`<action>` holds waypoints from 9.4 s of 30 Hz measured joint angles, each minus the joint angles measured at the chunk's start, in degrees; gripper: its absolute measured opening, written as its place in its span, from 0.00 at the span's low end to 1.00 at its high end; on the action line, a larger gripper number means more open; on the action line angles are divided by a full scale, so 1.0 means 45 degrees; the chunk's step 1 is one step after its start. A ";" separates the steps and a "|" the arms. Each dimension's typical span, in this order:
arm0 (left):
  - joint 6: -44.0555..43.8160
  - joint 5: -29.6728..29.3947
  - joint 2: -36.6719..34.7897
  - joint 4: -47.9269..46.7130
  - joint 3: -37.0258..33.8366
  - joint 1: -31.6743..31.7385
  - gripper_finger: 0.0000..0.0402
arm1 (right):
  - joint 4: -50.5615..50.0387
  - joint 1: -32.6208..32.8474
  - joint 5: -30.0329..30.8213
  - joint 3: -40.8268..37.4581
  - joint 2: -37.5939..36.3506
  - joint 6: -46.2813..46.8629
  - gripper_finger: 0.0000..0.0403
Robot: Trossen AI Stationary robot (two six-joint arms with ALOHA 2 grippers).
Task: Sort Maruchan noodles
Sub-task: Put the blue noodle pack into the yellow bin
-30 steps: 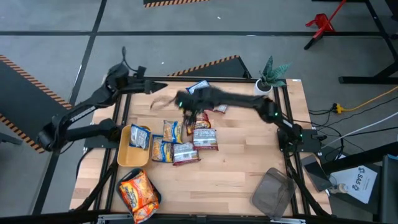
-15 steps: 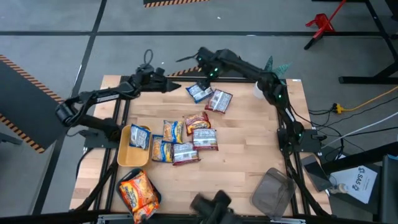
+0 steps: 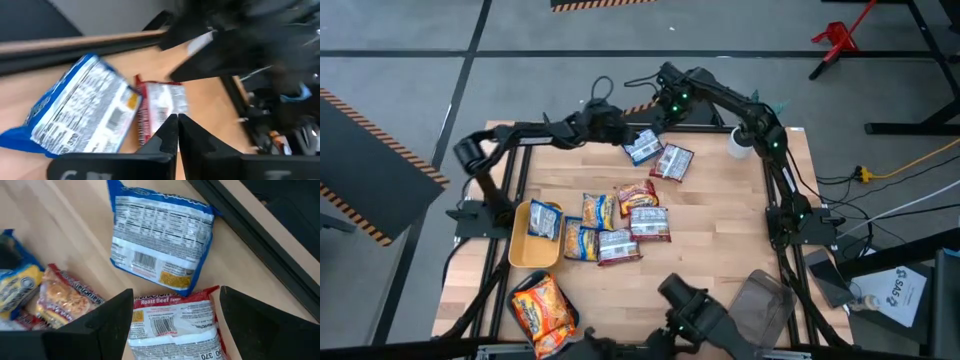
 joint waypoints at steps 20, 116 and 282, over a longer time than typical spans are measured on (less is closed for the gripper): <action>-0.2427 -0.2336 0.2898 -0.0635 0.0167 -0.0059 0.00 | 0.1087 -0.1123 -0.2987 0.0000 -0.0005 -0.0130 0.70; -0.3092 -0.3880 0.3362 -0.2515 0.0502 -0.0257 0.00 | 0.8505 0.0104 -0.3790 -0.6130 -0.0214 0.4867 0.65; 0.0014 -0.4615 -1.5575 -1.2119 0.0488 -0.4566 0.00 | 0.7645 0.8937 0.4847 0.2561 0.1878 -0.0144 0.40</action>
